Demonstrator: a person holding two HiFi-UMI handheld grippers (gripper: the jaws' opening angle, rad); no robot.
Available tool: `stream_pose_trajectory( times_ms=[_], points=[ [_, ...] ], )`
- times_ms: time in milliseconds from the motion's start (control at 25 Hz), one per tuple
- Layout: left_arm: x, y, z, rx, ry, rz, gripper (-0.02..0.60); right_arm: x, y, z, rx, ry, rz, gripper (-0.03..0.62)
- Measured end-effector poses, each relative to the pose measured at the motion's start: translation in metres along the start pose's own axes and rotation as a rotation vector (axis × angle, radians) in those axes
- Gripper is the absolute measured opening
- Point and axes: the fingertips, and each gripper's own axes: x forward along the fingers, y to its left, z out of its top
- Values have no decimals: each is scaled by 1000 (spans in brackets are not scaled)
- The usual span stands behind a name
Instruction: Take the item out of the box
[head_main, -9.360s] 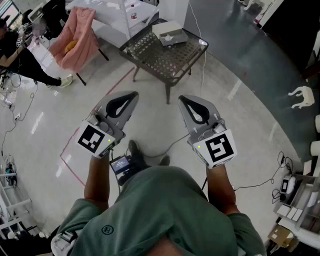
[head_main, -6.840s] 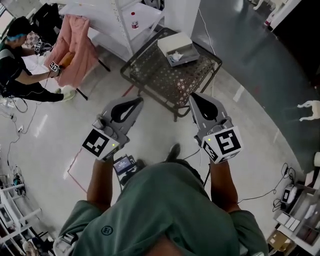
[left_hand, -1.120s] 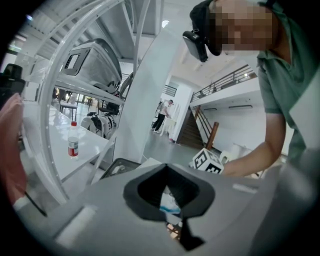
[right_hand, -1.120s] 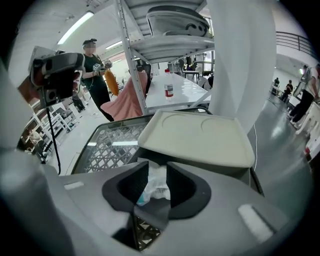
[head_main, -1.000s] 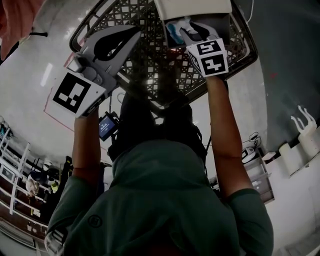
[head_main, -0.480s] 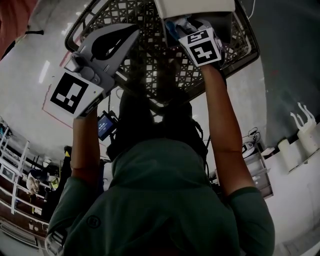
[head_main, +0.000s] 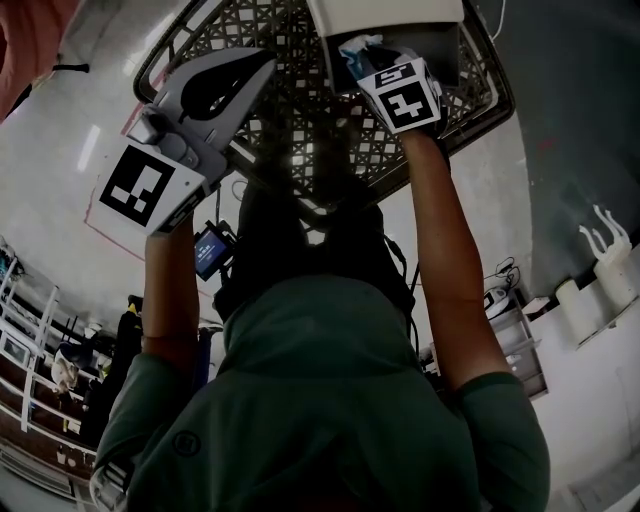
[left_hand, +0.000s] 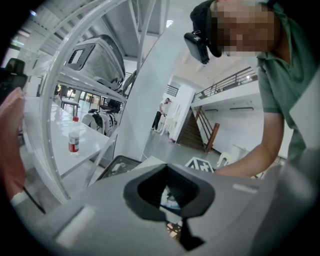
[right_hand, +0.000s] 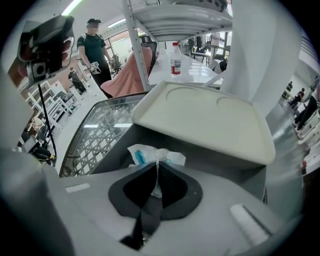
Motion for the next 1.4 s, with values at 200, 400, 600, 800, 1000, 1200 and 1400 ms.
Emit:
stream_pose_trajectory(
  times_ms=[200,400,600,800,1000,1200,1400],
  points=[
    [-12,-9,13,22,-10,5,2,-24,1,9,10,-47,-24,14],
    [-27,-20,28,48,-26,14,2,-55,4,19,17,-99,-52,13],
    [-43,-35,45,83,-45,20,2,-88,12,28,21,-152,-75,12],
    [-59,-50,56,109,-47,29,2,-126,21,35,14,-209,-90,12],
    [-74,-72,82,142,-70,29,2,-180,28,46,26,-286,-105,12],
    [-84,-85,99,173,-67,38,2,-224,35,58,32,-365,-110,13],
    [-91,-101,115,199,-59,51,2,-264,42,68,29,-448,-123,12]
  ],
)
